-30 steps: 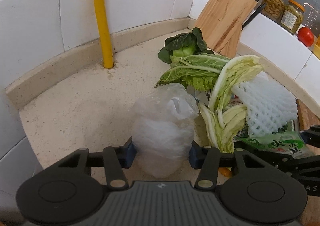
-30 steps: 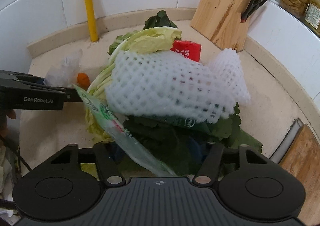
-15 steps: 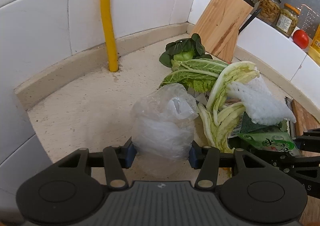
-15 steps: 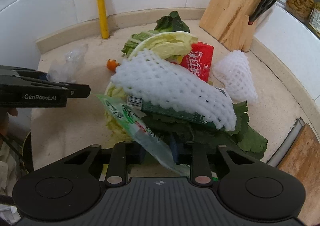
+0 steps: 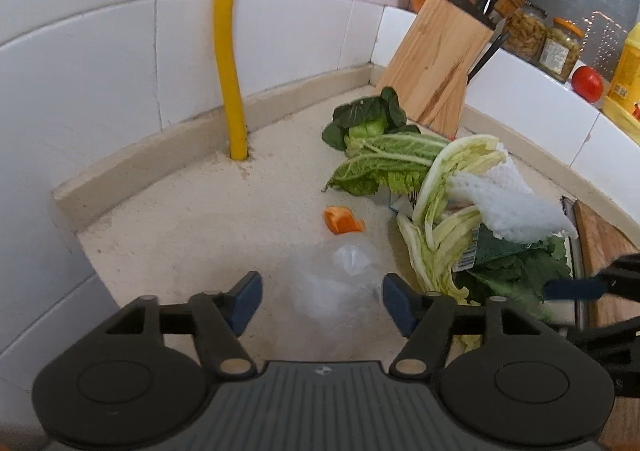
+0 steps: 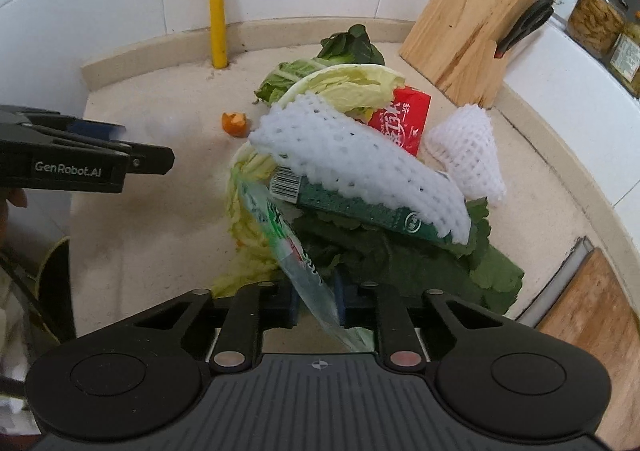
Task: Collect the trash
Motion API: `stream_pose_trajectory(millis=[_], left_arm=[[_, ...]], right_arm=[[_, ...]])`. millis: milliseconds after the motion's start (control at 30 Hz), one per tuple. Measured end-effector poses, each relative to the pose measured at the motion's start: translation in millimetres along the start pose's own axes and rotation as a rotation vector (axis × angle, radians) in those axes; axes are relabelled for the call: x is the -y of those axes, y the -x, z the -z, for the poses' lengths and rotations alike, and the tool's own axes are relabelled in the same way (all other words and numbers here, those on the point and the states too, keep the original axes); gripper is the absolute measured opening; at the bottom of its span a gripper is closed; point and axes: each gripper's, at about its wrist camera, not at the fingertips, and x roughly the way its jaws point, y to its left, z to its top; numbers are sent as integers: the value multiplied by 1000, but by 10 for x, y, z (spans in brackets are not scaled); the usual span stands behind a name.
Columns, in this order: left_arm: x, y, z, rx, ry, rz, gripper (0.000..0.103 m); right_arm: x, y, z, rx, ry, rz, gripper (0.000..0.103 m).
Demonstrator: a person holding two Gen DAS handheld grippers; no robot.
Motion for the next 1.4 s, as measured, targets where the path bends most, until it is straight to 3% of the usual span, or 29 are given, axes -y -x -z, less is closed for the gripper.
stream_pose_trajectory(millis=[33, 67, 200, 467, 633, 700, 767, 867, 1100, 1400], left_arm=[[-9, 18, -4, 15, -4, 0, 67], [-13, 24, -17, 29, -6, 5, 70], [14, -61, -89, 61, -32, 27, 77], [103, -199, -1, -3, -117, 92, 78], [123, -257, 73, -19, -138, 66, 77], [89, -275, 70, -29, -112, 77, 71], [72, -286, 68, -42, -101, 90, 52], [75, -296, 75, -68, -94, 99, 38], [46, -91, 74, -37, -73, 123, 31], [-60, 125, 83, -11, -6, 158, 27]], right_arm=[[-3, 3, 12, -3, 2, -6, 53], [-4, 15, 29, 14, 2, -3, 71], [-30, -10, 33, 29, 25, 6, 84], [-46, -64, 78, 15, 91, -8, 87], [-29, -49, 178, 8, 107, -39, 89], [-23, -82, 203, 1, 107, -46, 86], [-9, -134, 201, -21, 89, -62, 77], [32, -182, 187, -40, 48, -102, 66], [114, -65, 146, -41, -65, -186, 20], [263, 140, 102, 22, -186, -170, 11]])
